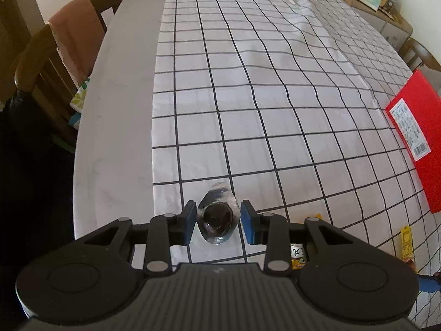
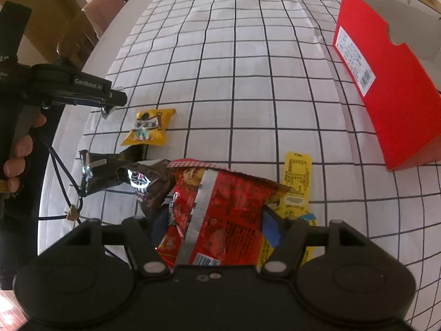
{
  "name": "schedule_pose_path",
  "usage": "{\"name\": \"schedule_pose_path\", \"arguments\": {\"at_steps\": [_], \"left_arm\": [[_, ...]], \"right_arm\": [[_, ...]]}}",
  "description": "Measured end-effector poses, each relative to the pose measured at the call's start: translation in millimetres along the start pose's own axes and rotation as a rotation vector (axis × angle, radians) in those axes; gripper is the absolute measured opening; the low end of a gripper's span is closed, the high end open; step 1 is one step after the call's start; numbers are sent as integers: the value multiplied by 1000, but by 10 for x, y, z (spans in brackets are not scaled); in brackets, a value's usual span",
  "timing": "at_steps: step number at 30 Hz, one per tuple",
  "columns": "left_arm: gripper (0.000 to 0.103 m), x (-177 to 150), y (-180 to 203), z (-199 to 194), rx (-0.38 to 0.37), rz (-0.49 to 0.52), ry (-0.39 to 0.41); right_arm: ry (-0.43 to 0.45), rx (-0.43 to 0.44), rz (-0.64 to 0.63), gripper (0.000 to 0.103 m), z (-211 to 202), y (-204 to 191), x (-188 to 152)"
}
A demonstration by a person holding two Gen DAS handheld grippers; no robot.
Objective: Organize snacks
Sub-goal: 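Grasp the clear round candy with the left tool while the right tool grasps the red chip bag, then carry the round candy and red chip bag over the red box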
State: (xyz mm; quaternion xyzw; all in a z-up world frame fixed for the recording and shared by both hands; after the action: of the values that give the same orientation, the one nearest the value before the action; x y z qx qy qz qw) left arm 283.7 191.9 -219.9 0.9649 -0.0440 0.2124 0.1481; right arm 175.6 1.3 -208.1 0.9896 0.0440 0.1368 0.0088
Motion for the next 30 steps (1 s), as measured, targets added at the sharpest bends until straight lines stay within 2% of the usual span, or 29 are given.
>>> {"name": "schedule_pose_path", "arguments": {"at_steps": [9, 19, 30], "left_arm": [[34, 35, -10, -251, 3, -33, 50], [34, 132, 265, -717, 11, -24, 114], [34, 295, 1030, -1036, 0, 12, 179]], "right_arm": [[74, 26, 19, 68, -338, 225, 116], [156, 62, 15, 68, -718, 617, 259], [239, 68, 14, 68, -992, 1326, 508]]}}
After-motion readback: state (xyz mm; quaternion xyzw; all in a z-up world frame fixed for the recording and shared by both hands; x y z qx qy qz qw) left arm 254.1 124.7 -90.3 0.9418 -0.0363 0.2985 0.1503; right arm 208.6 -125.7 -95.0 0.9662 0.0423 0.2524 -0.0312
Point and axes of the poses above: each gripper's, at about its wrist camera, not at the fingertips, and z roughly the way its jaws point, y to its right, x to its top, the point moved 9 cm from there along z, roughly the way its jaws point, and after that the axes turned 15 degrees about -x, right-handed, at the moved point
